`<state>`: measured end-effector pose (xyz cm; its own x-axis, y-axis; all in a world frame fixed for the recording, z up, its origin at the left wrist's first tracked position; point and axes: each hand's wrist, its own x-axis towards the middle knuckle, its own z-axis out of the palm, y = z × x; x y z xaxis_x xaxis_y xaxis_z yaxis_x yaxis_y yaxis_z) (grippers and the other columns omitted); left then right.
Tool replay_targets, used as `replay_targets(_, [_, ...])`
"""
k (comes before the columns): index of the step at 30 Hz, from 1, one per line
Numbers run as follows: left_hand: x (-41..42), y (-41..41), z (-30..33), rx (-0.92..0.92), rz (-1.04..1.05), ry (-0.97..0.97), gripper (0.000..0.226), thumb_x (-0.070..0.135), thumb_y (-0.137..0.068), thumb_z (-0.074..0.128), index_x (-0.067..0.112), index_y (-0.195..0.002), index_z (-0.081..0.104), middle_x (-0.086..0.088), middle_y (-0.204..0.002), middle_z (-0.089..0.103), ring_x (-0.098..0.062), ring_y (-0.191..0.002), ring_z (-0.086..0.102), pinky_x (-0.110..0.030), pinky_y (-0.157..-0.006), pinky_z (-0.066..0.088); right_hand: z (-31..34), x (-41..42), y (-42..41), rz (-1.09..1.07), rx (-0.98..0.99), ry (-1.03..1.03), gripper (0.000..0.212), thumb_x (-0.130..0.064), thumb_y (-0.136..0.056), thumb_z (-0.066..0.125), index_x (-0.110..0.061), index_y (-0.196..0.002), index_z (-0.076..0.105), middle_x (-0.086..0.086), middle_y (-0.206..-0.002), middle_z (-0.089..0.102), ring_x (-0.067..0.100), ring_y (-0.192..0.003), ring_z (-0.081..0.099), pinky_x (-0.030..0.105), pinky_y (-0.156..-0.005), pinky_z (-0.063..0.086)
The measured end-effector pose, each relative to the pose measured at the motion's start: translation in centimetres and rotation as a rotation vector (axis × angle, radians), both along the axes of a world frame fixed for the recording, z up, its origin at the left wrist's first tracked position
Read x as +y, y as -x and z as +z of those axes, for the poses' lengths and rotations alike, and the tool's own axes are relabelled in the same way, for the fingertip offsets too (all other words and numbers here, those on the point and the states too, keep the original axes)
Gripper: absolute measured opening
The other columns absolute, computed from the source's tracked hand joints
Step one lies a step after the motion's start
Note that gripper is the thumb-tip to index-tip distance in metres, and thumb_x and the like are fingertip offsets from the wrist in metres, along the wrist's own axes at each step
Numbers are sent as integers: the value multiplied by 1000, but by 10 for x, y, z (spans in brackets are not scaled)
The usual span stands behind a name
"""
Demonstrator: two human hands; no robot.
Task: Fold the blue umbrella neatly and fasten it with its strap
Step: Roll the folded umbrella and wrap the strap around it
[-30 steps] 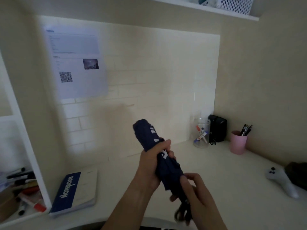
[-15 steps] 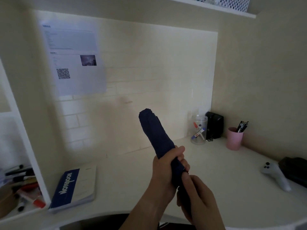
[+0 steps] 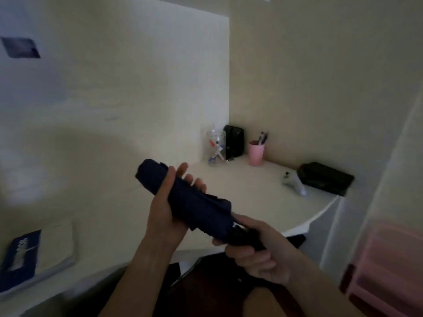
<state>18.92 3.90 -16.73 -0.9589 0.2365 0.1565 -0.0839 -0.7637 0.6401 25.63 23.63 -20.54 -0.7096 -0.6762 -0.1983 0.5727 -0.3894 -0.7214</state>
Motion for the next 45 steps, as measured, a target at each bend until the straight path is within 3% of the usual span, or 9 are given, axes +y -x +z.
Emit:
replay_targets(5, [49,-19,-15,-204,-1,-92,33,32,-91,72,20,-68,52,7,-59,53,-11,-53,55,-28,-69,57,-5,20,-49,-589,-34,-152,64,-63,-82,68,-3,-104,69,18,-89,68,21,-65,65,25,-54,53])
replay_targets(9, [105,-32,-35,-372,26,-34,33,27,-79,85,17,-73,55,3,-63,55,-16,-60,55,-35,-72,57,-8,38,-98,-1267,583,-1117,58,-70,-75,69,-33,-119,63,-14,-115,67,4,-107,62,16,-77,49])
replay_targets(13, [171,-64,-45,-454,-48,115,39,42,-77,85,13,-90,63,-3,-77,67,-24,-74,68,-43,-78,62,-13,59,-113,-1079,1219,-1817,66,-52,-83,67,-24,-141,51,-8,-133,59,13,-121,53,32,-99,48])
replay_targets(21, [292,-86,-75,-416,-311,240,63,42,-68,87,8,-116,66,-4,-96,74,-21,-91,73,-41,-83,60,-52,189,-131,-920,944,-1915,59,-27,-86,72,-26,-138,46,-2,-120,65,18,-101,63,38,-83,57])
replay_targets(25, [361,-78,-117,14,-276,760,70,27,-78,84,13,-138,52,-8,-135,64,-15,-116,64,-29,-92,56,-84,289,-152,-922,591,-1842,49,-29,-89,68,-31,-135,51,-12,-119,67,8,-103,64,21,-85,49])
replay_targets(29, [427,-50,-175,1222,16,1339,87,55,-83,73,28,-155,32,-1,-162,29,-21,-151,26,-38,-120,26,-141,393,-169,-742,346,-1851,42,-28,-86,63,-37,-126,52,-18,-115,60,3,-100,56,18,-76,42])
replay_targets(32, [500,-27,-228,1808,-273,1355,56,45,-89,58,31,-142,48,5,-139,57,-19,-128,55,-36,-118,33,-186,458,-160,-629,205,-1766,40,-29,-84,62,-39,-122,51,-22,-109,55,3,-98,53,22,-81,47])
replay_targets(36, [608,21,-305,1925,-422,1394,52,34,-84,65,28,-133,51,6,-113,65,-18,-98,64,-32,-83,55,-257,548,-124,-598,154,-1731,38,-27,-84,62,-37,-120,55,-26,-101,55,1,-92,56,23,-78,52])
replay_targets(45, [848,135,-486,1894,-344,1654,60,12,-86,64,22,-142,44,-6,-126,59,-29,-113,55,-40,-96,45,-449,766,23,-658,166,-2019,40,-21,-92,62,-29,-131,56,0,-115,65,25,-103,60,44,-89,53])
